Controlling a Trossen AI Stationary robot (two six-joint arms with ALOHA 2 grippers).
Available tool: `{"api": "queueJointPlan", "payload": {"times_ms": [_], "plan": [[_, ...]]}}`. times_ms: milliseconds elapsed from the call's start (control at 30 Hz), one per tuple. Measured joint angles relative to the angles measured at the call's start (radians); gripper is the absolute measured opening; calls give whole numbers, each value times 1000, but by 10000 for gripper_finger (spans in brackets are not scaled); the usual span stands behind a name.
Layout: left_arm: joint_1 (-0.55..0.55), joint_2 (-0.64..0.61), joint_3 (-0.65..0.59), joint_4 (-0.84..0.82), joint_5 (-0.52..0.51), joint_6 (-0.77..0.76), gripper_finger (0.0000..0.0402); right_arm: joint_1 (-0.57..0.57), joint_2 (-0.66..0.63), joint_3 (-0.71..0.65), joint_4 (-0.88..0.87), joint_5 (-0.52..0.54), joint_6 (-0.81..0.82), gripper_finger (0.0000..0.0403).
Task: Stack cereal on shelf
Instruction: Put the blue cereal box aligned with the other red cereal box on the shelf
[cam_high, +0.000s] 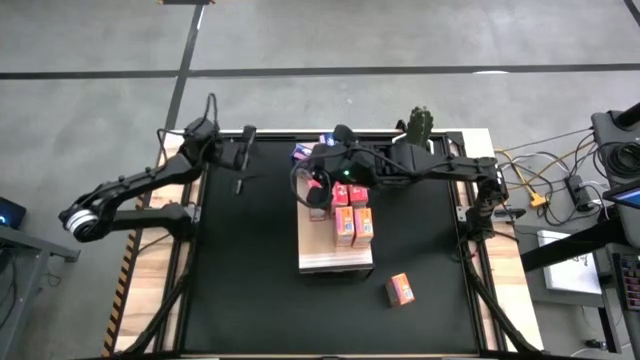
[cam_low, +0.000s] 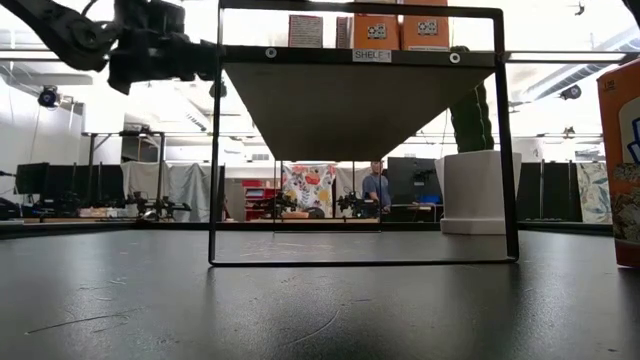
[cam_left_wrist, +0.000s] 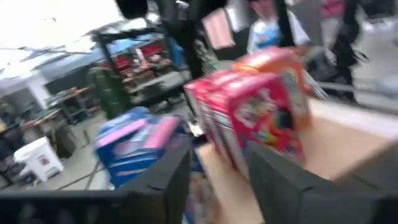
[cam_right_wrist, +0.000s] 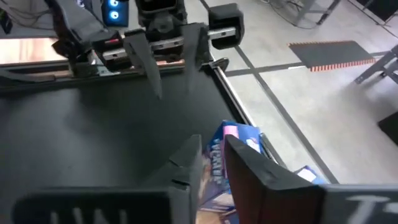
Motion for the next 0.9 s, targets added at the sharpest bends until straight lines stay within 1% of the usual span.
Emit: {"api": "queueJointPlan", "payload": {"times_ms": [133,333,400,533,600,700,733,900], "plan": [[-37,-22,0,-132,-13,181,80,14,3,-6,2,0,2,38],[-45,9,0,-141,-46,235,10,21,6,-23,10,0,5,19],[-49,28,0,-137,-47,237,3,21,6,-29,11,0,12,18],[-79,73,0,-71,-60,230,3,21,6,-43,12,0,13,18],[-101,90,0,-31,-127,210,1,21,7,-50,11,0,13,18],[-127,105,0,-1,-262,186,0,21,8,-57,11,0,13,18],[-134,109,0,3,-288,185,0,21,8,-58,11,0,13,18],[-144,123,0,23,-298,176,0,21,8,-60,11,0,12,18]]}}
